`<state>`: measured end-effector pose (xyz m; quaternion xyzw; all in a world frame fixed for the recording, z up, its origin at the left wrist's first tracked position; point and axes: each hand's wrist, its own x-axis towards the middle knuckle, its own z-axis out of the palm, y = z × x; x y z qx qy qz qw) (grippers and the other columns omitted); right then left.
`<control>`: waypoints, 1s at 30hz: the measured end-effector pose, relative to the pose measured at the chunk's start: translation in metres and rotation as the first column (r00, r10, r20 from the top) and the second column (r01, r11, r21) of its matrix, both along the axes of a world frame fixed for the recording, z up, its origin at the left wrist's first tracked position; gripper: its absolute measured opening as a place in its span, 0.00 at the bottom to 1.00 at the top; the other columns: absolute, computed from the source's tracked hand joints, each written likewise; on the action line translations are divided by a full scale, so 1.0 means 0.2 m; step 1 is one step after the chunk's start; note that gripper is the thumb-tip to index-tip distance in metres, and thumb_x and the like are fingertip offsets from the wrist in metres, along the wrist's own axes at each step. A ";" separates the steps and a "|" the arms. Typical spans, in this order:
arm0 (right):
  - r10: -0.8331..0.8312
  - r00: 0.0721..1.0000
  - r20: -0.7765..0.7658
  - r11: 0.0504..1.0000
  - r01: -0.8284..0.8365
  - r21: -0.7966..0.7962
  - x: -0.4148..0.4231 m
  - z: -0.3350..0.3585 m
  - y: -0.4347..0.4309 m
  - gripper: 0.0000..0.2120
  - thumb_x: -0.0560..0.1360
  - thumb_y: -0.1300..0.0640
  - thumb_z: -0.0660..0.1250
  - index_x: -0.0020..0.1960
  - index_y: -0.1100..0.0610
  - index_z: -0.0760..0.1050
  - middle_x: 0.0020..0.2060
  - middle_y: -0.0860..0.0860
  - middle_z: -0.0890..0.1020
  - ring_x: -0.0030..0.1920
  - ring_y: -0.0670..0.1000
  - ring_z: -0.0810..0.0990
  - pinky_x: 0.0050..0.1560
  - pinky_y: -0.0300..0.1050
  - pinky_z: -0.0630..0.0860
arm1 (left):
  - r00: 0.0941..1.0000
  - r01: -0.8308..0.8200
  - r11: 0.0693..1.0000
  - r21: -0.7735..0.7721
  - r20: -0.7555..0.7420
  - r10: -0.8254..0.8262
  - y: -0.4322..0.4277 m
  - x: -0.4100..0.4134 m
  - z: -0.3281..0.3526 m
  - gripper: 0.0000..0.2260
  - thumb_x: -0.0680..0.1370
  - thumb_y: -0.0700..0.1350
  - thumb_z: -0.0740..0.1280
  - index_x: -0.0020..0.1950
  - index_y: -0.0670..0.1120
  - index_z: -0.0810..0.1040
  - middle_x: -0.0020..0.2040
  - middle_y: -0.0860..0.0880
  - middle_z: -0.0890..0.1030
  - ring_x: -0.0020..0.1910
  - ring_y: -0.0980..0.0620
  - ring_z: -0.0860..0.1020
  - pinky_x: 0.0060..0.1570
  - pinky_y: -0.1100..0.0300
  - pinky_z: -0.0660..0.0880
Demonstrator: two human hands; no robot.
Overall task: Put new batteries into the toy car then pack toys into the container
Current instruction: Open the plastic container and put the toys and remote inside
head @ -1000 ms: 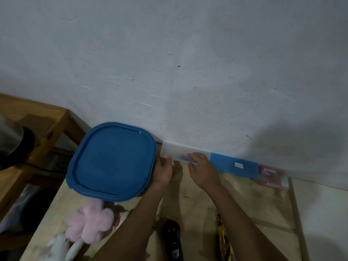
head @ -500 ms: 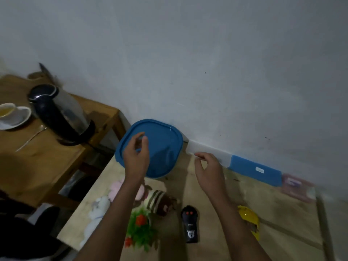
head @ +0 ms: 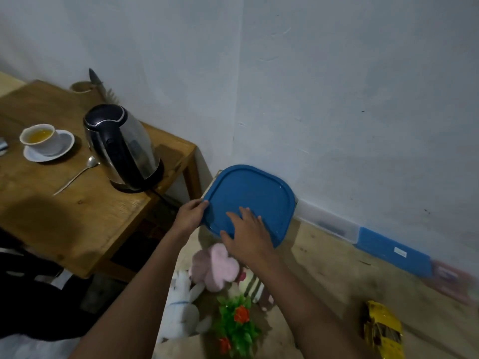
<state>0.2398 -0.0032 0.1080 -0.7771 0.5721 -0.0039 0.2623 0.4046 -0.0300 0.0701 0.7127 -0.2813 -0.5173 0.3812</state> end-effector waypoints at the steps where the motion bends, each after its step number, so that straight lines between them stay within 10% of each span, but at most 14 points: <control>1: -0.004 0.999 -0.039 0.998 0.006 0.059 0.05 -0.02 -0.02 0.31 0.79 0.40 0.57 0.78 0.52 0.56 0.78 0.57 0.53 0.78 0.58 0.49 0.75 0.63 0.49 | 1.000 0.015 1.000 0.004 -0.003 -0.015 0.00 0.02 -0.01 0.08 0.83 0.48 0.63 0.57 0.48 0.79 0.59 0.45 0.80 0.58 0.47 0.79 0.58 0.51 0.78; 16: -0.130 0.970 -0.206 0.977 0.161 0.141 0.37 -0.06 -0.16 0.36 0.75 0.40 0.61 0.75 0.57 0.54 0.72 0.66 0.63 0.74 0.71 0.54 0.68 0.72 0.59 | 0.972 0.170 0.985 0.026 -0.169 -0.163 -0.01 0.13 -0.02 0.12 0.85 0.50 0.56 0.57 0.53 0.78 0.56 0.49 0.82 0.55 0.49 0.81 0.47 0.54 0.80; 22: -0.059 0.998 -0.032 0.996 0.056 -0.066 0.35 0.09 -0.16 0.16 0.74 0.45 0.63 0.52 0.56 0.65 0.46 0.56 0.79 0.47 0.59 0.78 0.44 0.52 0.74 | 0.970 0.126 0.991 0.033 -0.212 -0.116 0.00 0.12 -0.03 0.17 0.85 0.52 0.53 0.64 0.48 0.78 0.53 0.46 0.85 0.53 0.47 0.83 0.53 0.49 0.81; 30: -0.210 0.930 0.301 0.929 0.286 -0.236 0.22 0.40 -0.14 0.19 0.73 0.51 0.67 0.62 0.54 0.71 0.46 0.52 0.81 0.44 0.53 0.80 0.43 0.49 0.79 | 0.974 0.025 0.999 -0.024 -0.225 -0.030 0.01 0.07 -0.08 0.09 0.82 0.47 0.65 0.60 0.46 0.78 0.57 0.41 0.82 0.52 0.44 0.83 0.43 0.52 0.81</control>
